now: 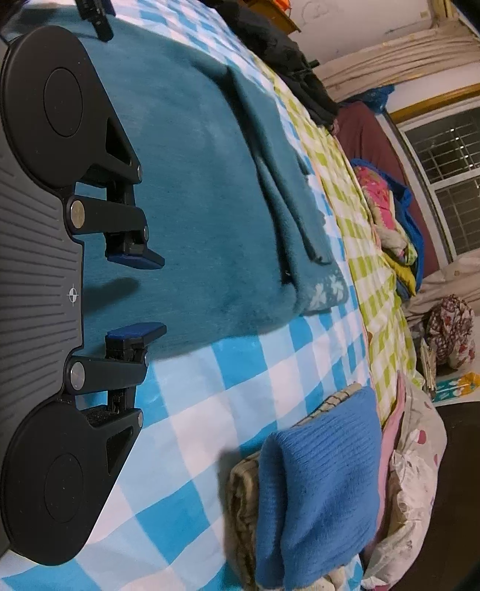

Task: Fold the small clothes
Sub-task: 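Open both grippers and hold them above the folded sweater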

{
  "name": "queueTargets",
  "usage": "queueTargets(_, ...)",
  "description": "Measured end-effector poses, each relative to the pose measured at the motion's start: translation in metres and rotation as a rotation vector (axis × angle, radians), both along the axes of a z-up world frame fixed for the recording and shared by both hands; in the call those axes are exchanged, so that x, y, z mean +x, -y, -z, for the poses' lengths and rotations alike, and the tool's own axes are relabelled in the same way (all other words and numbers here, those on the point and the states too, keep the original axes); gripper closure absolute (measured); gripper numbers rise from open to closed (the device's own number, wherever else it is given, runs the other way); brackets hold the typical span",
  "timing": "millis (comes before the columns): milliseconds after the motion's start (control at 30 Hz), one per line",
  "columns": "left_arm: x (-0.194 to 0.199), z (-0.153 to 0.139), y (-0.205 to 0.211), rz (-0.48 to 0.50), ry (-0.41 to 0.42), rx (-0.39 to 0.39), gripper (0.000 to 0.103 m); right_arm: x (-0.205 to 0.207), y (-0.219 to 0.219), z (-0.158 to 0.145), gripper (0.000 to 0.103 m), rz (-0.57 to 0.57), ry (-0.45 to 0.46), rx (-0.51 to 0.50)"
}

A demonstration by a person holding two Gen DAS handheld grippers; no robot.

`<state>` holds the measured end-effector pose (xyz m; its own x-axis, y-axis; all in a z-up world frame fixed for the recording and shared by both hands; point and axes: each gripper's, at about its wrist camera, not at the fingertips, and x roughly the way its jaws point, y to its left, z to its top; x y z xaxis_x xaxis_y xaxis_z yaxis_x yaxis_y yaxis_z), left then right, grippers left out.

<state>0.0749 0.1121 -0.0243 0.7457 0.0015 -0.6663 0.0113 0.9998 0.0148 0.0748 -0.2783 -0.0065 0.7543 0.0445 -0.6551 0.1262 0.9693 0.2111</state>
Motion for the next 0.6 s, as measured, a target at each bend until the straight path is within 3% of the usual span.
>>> queueTargets(600, -0.023, 0.005, -0.007, 0.012, -0.019, -0.070, 0.027, -0.032, -0.006, 0.005, 0.066, -0.045, -0.070, -0.012)
